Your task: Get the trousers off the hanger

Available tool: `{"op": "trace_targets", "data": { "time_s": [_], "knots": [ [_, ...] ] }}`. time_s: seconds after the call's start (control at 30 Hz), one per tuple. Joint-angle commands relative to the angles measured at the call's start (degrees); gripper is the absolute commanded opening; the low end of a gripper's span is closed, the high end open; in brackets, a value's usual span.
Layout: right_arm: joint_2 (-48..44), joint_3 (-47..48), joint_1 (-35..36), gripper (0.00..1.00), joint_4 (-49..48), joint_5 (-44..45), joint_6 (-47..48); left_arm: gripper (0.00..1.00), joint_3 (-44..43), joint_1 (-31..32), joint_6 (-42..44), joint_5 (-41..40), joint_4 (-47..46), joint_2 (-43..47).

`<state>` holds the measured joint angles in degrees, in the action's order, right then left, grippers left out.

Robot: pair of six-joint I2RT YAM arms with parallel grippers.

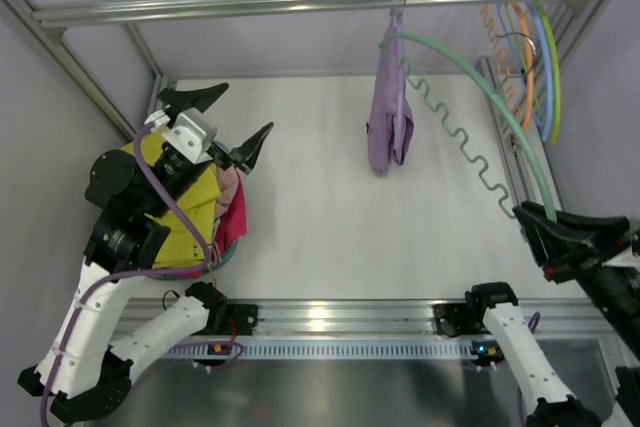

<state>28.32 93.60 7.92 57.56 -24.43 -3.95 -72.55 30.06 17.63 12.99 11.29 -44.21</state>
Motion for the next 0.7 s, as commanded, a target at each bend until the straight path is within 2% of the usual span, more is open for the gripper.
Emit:
{"op": "trace_targets", "data": {
  "time_s": [0.0,0.2,0.33,0.47,0.53,0.67],
  "knots": [
    [-2.6,3.0,-5.4,0.00,4.7,7.4,2.7,0.98,-0.7,-0.1,-2.8,-1.4,0.2,-1.9],
    [-5.6,1.1,-11.6,0.00,11.3,14.5,3.3,0.98,-0.8,-0.1,-2.4,-1.3,0.2,-4.0],
    [3.5,2.7,-11.6,0.00,12.8,17.9,3.3,0.98,-0.8,0.0,-2.6,-1.0,0.2,-4.7],
    [13.0,7.8,-8.4,0.00,12.7,21.0,5.2,0.98,-0.7,-0.1,-4.1,1.5,0.2,-4.1],
    [17.3,11.9,-5.4,0.00,12.1,21.9,6.5,0.98,-0.6,-0.1,-4.3,2.2,0.2,-3.5],
    [27.7,23.8,-4.5,0.00,19.0,23.8,12.2,0.98,0.5,-0.1,-3.1,2.2,0.3,-2.1]
  ]
}}
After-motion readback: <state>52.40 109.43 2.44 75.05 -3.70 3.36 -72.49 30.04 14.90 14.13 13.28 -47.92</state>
